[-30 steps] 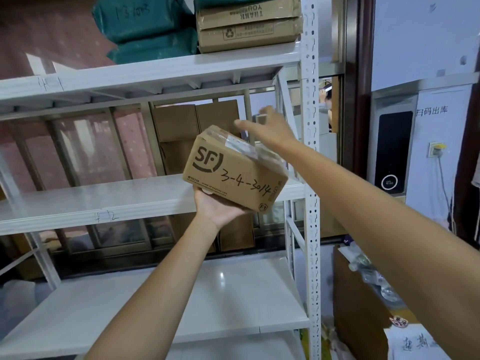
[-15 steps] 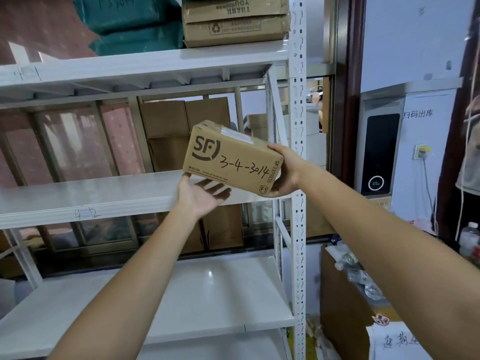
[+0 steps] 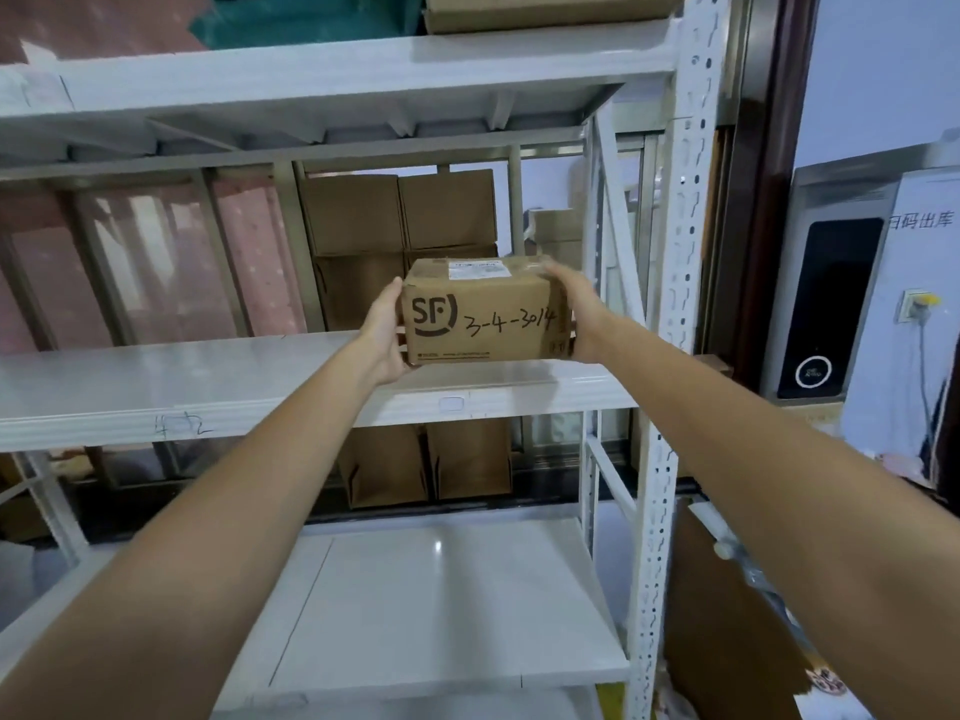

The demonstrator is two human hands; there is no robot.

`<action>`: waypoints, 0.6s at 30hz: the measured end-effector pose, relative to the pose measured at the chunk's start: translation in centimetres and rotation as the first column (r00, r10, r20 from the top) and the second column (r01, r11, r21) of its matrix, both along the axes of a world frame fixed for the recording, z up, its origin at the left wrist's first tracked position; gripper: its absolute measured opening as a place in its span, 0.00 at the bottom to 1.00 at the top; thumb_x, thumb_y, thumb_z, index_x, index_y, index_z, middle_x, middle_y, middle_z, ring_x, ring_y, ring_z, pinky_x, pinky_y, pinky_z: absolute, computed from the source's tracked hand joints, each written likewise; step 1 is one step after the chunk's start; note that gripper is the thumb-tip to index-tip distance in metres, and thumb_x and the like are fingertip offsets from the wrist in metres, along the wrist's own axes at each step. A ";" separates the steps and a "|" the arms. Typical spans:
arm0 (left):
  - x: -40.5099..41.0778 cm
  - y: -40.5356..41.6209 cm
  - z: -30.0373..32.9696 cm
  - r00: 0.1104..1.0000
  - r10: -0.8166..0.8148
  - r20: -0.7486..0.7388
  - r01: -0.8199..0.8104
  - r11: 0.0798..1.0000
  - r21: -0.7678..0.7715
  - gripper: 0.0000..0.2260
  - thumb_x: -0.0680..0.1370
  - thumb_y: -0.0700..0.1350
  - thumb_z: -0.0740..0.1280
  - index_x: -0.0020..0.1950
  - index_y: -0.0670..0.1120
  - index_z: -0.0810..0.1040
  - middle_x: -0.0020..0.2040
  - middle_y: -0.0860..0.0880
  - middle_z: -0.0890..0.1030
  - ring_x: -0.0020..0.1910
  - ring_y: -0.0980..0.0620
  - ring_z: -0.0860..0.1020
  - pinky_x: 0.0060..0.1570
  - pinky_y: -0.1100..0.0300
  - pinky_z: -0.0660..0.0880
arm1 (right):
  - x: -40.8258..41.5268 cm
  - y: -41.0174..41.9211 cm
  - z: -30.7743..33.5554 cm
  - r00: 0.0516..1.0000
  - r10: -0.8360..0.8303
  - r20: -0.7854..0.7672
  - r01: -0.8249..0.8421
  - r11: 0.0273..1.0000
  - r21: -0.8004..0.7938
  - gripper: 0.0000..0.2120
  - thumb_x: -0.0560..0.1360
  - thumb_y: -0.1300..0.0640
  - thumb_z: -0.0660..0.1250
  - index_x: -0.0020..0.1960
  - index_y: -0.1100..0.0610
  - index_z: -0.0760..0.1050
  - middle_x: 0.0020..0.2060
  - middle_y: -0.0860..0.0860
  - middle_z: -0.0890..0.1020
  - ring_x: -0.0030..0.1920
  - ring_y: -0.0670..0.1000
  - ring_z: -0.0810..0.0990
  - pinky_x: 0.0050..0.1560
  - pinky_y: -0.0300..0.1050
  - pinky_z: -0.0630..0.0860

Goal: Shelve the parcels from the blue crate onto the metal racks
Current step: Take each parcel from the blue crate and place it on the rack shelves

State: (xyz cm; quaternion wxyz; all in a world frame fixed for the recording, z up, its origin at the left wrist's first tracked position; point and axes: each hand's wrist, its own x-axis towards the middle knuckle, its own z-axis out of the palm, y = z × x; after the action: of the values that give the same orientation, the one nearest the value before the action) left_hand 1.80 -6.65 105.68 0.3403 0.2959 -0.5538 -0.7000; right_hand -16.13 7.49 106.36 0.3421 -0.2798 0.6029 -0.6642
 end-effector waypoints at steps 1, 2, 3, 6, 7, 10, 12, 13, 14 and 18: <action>-0.2 -0.9 -0.4 1.000 0.013 0.008 -0.012 1.000 -0.003 0.27 0.78 0.65 0.55 0.65 0.48 0.75 0.59 0.43 0.78 0.53 0.45 0.78 0.42 0.53 0.76 | 0.1 -1.2 -0.4 0.999 -0.001 -0.039 0.001 1.000 -0.014 0.19 0.72 0.36 0.65 0.50 0.51 0.76 0.46 0.54 0.81 0.48 0.54 0.81 0.56 0.53 0.80; -0.2 -1.9 -0.9 1.000 0.026 0.009 -0.026 1.000 -0.005 0.27 0.78 0.65 0.55 0.65 0.47 0.75 0.59 0.43 0.78 0.52 0.45 0.78 0.41 0.54 0.76 | 0.3 -2.3 -0.8 0.998 -0.010 -0.066 0.009 1.000 -0.015 0.19 0.73 0.36 0.64 0.50 0.51 0.76 0.44 0.53 0.81 0.48 0.53 0.81 0.54 0.52 0.80; -0.3 -2.7 -1.3 0.999 0.038 0.006 -0.038 0.999 -0.005 0.27 0.78 0.64 0.55 0.65 0.46 0.75 0.58 0.43 0.78 0.51 0.46 0.78 0.40 0.54 0.76 | 0.6 -3.3 -1.2 0.996 -0.026 -0.088 0.026 1.000 -0.008 0.19 0.74 0.36 0.63 0.49 0.51 0.76 0.44 0.53 0.81 0.48 0.53 0.81 0.52 0.50 0.79; 0.0 -5.3 -2.3 0.998 0.064 -0.004 -0.064 0.998 0.015 0.25 0.79 0.63 0.54 0.64 0.47 0.75 0.57 0.43 0.79 0.53 0.45 0.77 0.42 0.52 0.77 | 1.4 -5.7 -2.4 0.988 -0.092 -0.123 0.093 0.996 0.009 0.17 0.75 0.37 0.63 0.47 0.52 0.74 0.43 0.52 0.80 0.49 0.53 0.78 0.44 0.44 0.73; 0.2 -6.1 -2.5 0.998 0.067 0.000 -0.067 0.998 0.013 0.24 0.79 0.63 0.54 0.64 0.47 0.74 0.57 0.43 0.79 0.55 0.44 0.77 0.45 0.50 0.78 | 1.5 -6.4 -2.8 0.987 -0.093 -0.128 0.096 0.995 0.019 0.17 0.75 0.37 0.62 0.48 0.51 0.74 0.45 0.52 0.80 0.50 0.53 0.78 0.43 0.44 0.72; 0.4 -7.9 -3.2 0.998 0.052 0.021 -0.052 0.999 -0.008 0.24 0.80 0.62 0.53 0.62 0.46 0.75 0.57 0.42 0.79 0.57 0.43 0.76 0.55 0.47 0.76 | 2.0 -7.9 -3.4 0.989 -0.090 -0.116 0.095 0.995 0.035 0.19 0.75 0.36 0.62 0.52 0.51 0.74 0.50 0.54 0.80 0.49 0.52 0.78 0.45 0.45 0.71; 0.4 -8.6 -3.4 0.999 0.036 0.036 -0.036 0.999 -0.012 0.23 0.80 0.61 0.52 0.60 0.46 0.75 0.55 0.42 0.80 0.57 0.43 0.76 0.55 0.46 0.76 | 2.0 -8.5 -3.7 0.987 -0.116 -0.112 0.123 0.991 0.058 0.23 0.74 0.36 0.62 0.57 0.53 0.73 0.52 0.55 0.81 0.49 0.53 0.78 0.49 0.47 0.73; 0.5 -8.8 -3.5 0.998 0.028 0.051 -0.027 1.000 -0.012 0.23 0.80 0.61 0.52 0.59 0.45 0.75 0.54 0.42 0.80 0.57 0.43 0.77 0.55 0.46 0.76 | 2.0 -8.8 -3.9 0.986 -0.119 -0.120 0.128 0.989 0.075 0.25 0.73 0.35 0.62 0.59 0.53 0.73 0.53 0.55 0.81 0.51 0.54 0.78 0.53 0.48 0.74; 0.7 -9.0 -3.6 0.998 0.015 0.062 -0.015 1.000 -0.006 0.23 0.80 0.61 0.53 0.57 0.45 0.76 0.54 0.41 0.80 0.57 0.42 0.77 0.54 0.46 0.76 | 2.0 -8.9 -4.0 0.985 -0.116 -0.130 0.128 0.988 0.089 0.26 0.73 0.34 0.62 0.60 0.54 0.73 0.53 0.56 0.81 0.52 0.54 0.78 0.56 0.50 0.75; 1.1 -10.0 -4.4 0.995 -0.049 0.086 0.049 0.999 0.010 0.23 0.79 0.62 0.54 0.52 0.44 0.75 0.57 0.39 0.79 0.58 0.42 0.76 0.56 0.46 0.75 | 2.0 -9.3 -4.4 0.981 -0.101 -0.165 0.122 0.985 0.122 0.22 0.74 0.34 0.60 0.52 0.52 0.73 0.51 0.56 0.81 0.50 0.55 0.78 0.46 0.48 0.73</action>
State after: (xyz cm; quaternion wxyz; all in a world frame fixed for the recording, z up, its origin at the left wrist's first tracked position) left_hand 2.92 -16.63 101.28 0.2976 0.3136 -0.5724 -0.6968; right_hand -14.12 -1.79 102.00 0.2729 -0.2743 0.6854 -0.6168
